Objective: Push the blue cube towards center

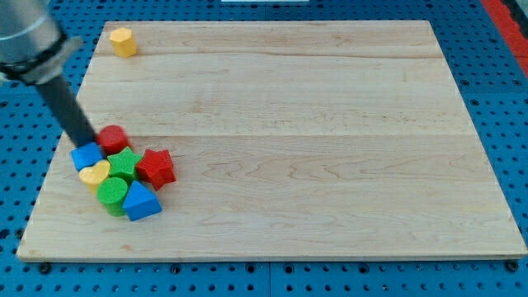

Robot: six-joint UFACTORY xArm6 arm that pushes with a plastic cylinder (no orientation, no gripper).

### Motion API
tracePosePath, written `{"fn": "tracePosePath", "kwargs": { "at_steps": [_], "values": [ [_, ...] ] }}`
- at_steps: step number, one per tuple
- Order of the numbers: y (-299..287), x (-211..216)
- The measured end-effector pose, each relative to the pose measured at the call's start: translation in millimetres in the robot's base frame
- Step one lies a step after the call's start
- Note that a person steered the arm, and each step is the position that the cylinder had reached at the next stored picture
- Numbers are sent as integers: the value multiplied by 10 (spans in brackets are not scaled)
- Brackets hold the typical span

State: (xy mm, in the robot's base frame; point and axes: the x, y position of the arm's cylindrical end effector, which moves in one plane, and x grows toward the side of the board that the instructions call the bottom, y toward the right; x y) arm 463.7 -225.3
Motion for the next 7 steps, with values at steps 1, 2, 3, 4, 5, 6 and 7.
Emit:
{"fn": "tracePosePath", "kwargs": {
  "at_steps": [1,2,3,4,5,6,7],
  "values": [
    [77,0],
    [-448,-64],
    [-591,467],
    [-125,516],
    [168,518],
    [324,183],
    [270,-200]
  ]
}}
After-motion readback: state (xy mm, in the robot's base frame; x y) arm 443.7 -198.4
